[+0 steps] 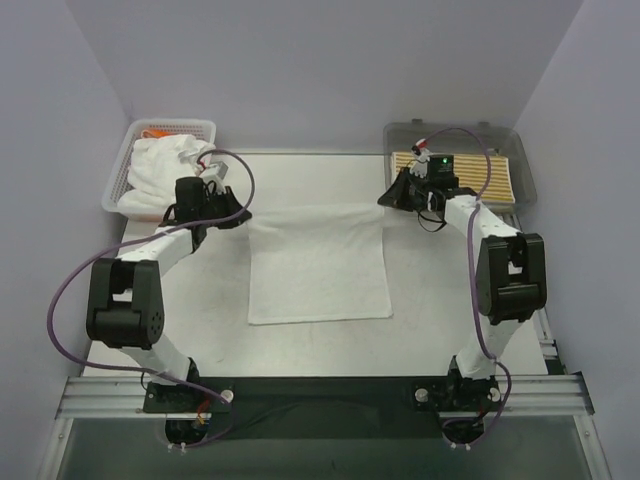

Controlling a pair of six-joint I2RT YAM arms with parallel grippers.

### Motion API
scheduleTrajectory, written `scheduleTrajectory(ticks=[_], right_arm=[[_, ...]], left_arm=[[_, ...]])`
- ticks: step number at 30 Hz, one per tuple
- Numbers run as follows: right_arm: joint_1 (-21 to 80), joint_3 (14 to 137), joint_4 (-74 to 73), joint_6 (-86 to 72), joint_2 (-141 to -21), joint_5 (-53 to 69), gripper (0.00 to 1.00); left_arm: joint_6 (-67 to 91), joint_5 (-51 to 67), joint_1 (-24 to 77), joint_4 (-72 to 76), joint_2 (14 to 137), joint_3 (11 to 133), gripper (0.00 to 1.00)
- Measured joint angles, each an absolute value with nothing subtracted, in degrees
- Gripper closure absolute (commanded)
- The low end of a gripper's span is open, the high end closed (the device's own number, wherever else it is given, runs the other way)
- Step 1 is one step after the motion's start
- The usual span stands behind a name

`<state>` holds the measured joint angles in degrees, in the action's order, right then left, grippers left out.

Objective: Fold and stack the towels
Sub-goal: Fold the towel

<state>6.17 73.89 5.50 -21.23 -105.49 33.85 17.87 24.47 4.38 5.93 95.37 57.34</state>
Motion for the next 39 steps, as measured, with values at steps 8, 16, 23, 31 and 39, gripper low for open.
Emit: scheduleTrajectory(ticks=[8,16,23,31,39], right_arm=[[6.5,60.5,6.2,-22.6,-94.8,33.2,1.0],[6.5,49.1,4.7,-24.5,-86.1,31.8,1.0],[6.5,42.2,2.4,-27.6,-79.5,32.2,1.0],[7.7,38.5,-0.9,-30.3,-76.7,32.5,1.0],[8.3,36.8,-2.3,-31.7,-85.2,32.6,1.0]], left_arm=[[20.0,24.7,5.1,6.5,84.9,46.0,1.0],[23.4,24.1,7.5,0.1,74.7,37.5,1.0],[26.7,24.1,7.9,-7.0,65.4,31.3,1.0],[31.6,23.8,8.7,-9.4,62.2,24.5,1.0],[34.1,20.1,12.2,-10.0,68.0,23.5,1.0]])
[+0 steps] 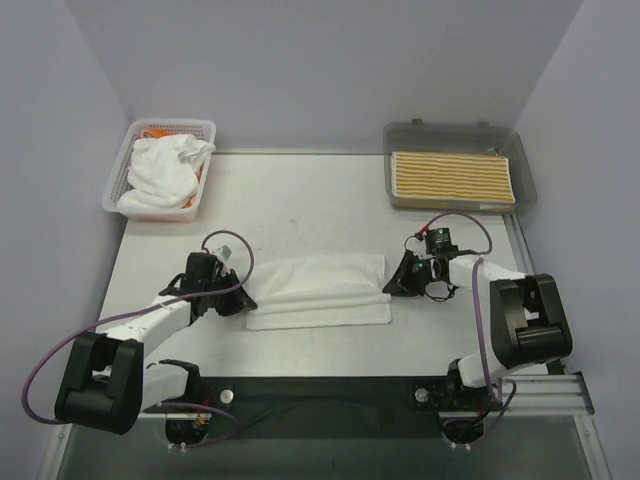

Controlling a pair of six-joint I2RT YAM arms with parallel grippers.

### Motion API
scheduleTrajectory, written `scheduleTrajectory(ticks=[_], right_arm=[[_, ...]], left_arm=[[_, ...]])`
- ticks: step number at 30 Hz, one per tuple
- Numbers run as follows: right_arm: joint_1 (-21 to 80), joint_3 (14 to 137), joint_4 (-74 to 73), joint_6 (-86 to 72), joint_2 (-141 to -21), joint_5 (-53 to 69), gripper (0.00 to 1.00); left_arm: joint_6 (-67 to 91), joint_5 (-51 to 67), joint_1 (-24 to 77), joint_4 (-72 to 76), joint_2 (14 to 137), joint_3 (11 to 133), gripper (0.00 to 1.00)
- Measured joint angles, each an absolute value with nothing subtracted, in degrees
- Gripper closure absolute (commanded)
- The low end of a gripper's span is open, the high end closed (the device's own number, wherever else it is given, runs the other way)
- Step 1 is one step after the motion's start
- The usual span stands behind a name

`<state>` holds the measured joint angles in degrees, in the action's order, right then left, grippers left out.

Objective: Fold and stack the towels
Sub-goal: Fold the towel

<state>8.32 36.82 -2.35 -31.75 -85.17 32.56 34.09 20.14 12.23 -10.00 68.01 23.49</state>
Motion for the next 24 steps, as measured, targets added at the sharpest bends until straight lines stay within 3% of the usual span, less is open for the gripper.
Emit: scheduleTrajectory(ticks=[12,24], right_arm=[[8.2,41.5,-2.9,-32.1,-91.6,32.5,1.0],[8.0,47.8,-6.6,-31.6,-85.9,28.3,1.0]], left_arm=[[35.3,17.5,12.4,-9.4,72.0,27.9,1.0],[29.5,15.9,11.6,-13.8,71.8,42.6,1.0]])
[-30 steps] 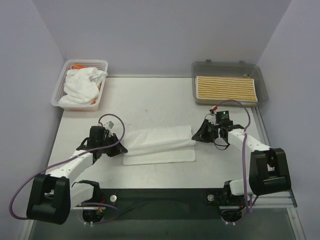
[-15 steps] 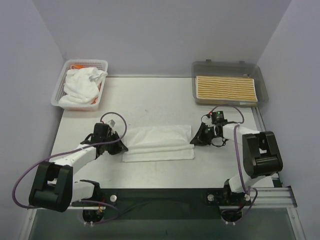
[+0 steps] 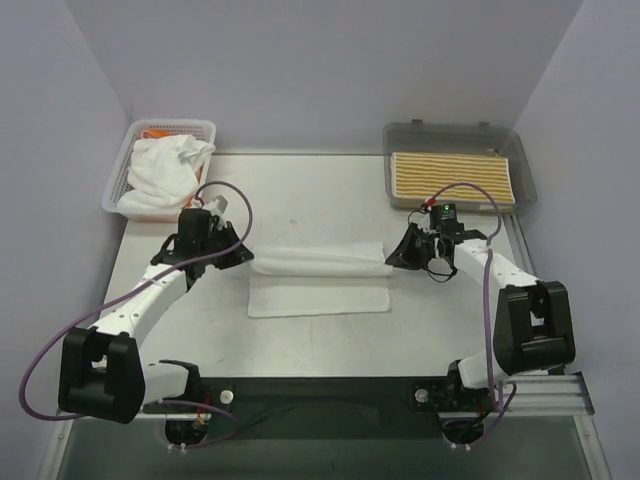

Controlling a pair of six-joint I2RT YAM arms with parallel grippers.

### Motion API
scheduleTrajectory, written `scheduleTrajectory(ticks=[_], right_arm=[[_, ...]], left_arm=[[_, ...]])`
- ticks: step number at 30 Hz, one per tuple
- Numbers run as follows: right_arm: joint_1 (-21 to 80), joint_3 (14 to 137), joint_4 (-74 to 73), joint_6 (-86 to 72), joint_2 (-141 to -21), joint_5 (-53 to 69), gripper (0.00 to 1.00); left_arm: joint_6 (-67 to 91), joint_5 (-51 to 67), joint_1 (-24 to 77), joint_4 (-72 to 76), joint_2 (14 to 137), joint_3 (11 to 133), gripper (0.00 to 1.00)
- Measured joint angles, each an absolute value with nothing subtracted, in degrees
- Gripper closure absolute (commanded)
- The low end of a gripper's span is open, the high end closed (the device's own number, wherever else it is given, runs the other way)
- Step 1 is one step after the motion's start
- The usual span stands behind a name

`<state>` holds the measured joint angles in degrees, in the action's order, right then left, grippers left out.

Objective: Fold and stack the towels
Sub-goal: Fold the towel

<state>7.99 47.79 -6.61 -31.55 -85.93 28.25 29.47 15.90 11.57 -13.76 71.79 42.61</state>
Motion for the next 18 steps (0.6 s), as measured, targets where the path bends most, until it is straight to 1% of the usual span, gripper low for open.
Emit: scheduleTrajectory(ticks=[3,9,14,18], right_arm=[[8.3,47.8,-7.6,-31.7,-82.9,28.3,1.0],[9.6,47.5,-8.5,-32.0,-80.1,27.8,1.0],[10.7,44.4,-8.4,-32.2,-80.9,27.0,1.0],[11.4,42.3,-8.3,-32.4,-84.2,26.8,1.0]], left_arm=[[27.8,15.3,11.2,-14.8,71.1,44.8,1.0],[26.4,14.8,11.1,-16.2,69.1,44.2,1.0],[26.9,15.3,11.1,-15.8,69.0,38.5,1.0],[28.4,16.2,11.1,-15.2,70.4,33.0,1.0]])
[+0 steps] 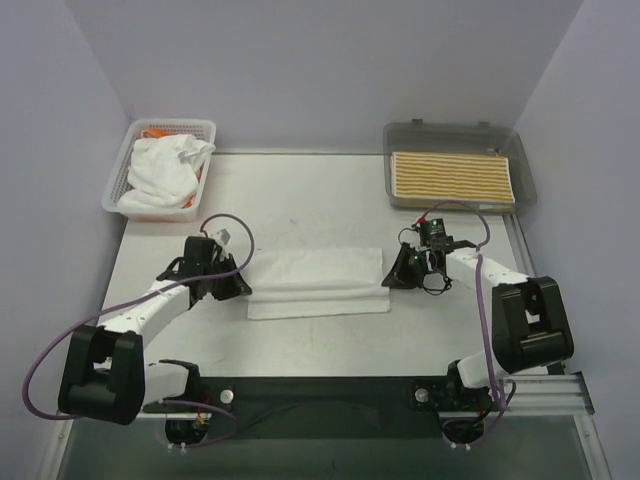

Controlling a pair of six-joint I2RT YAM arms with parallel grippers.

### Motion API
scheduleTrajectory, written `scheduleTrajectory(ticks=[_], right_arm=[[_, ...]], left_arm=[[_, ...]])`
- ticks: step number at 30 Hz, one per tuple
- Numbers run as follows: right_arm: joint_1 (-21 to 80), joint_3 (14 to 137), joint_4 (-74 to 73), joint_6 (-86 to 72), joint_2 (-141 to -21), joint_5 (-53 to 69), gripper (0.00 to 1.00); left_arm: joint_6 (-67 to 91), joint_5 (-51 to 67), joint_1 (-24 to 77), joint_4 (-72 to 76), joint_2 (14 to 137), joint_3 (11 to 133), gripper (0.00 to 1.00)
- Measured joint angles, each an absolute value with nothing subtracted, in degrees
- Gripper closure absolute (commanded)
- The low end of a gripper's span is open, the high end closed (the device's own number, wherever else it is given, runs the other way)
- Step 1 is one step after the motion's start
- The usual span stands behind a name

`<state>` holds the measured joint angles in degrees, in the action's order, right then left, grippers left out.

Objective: Fold and stack the towels
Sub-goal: Fold the towel

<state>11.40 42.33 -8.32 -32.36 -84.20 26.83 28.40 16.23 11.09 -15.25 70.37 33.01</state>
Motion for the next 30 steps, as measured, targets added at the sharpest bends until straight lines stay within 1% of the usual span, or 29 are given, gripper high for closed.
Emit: scheduleTrajectory(ticks=[3,4,5,7,8,9,10,12,14,15,19,22,25,28,30], right_arm=[[11.7,41.5,-8.2,-32.4,-86.8,26.7,0.99],[11.9,41.3,-8.1,-32.4,-87.2,26.7,0.97],[11.9,41.2,-8.0,-32.4,-87.5,26.5,0.94],[12.1,41.0,-7.9,-32.3,-87.5,26.3,0.82],[12.1,41.0,-7.9,-32.2,-87.5,26.3,0.75],[12.1,41.0,-7.9,-32.1,-87.4,26.1,0.64],[12.1,40.9,-8.1,-32.0,-87.1,25.8,0.6],[12.1,40.8,-8.8,-31.4,-85.3,25.3,0.5],[12.3,40.8,-10.0,-31.0,-82.2,24.9,0.47],[12.5,40.8,-10.5,-30.7,-80.2,24.7,0.47],[13.7,42.0,-13.0,-29.9,-73.3,23.9,0.47],[15.4,43.9,-14.0,-29.9,-70.9,23.3,0.51],[17.0,45.5,-14.3,-29.7,-71.2,22.8,0.52],[17.8,46.3,-14.4,-29.4,-72.4,22.0,0.54],[18.4,46.5,-14.3,-29.0,-73.7,21.6,0.57]], left_arm=[[29.3,16.8,11.1,-15.0,72.0,31.2,1.0],[29.5,17.0,11.2,-14.9,72.4,31.0,1.0],[29.6,17.1,11.2,-14.9,72.5,31.0,0.97],[29.8,17.2,11.3,-14.6,72.4,31.0,0.92],[29.8,17.2,11.3,-14.5,72.2,31.0,0.86],[29.9,17.2,11.4,-14.7,71.8,31.0,0.66],[29.8,17.2,11.5,-14.8,71.1,30.9,0.54],[30.3,17.2,11.5,-15.3,68.4,30.7,0.33],[31.0,17.4,11.5,-16.7,64.3,30.6,0.27],[31.2,17.2,11.6,-17.5,61.8,30.6,0.25],[32.1,16.3,12.0,-20.2,50.9,30.7,0.25],[32.9,15.4,13.0,-21.0,47.0,31.2,0.25],[33.3,14.3,14.7,-21.1,48.1,32.5,0.25],[33.3,12.9,16.1,-21.2,51.8,33.7,0.25],[33.6,11.4,16.8,-20.9,54.4,33.8,0.29]])
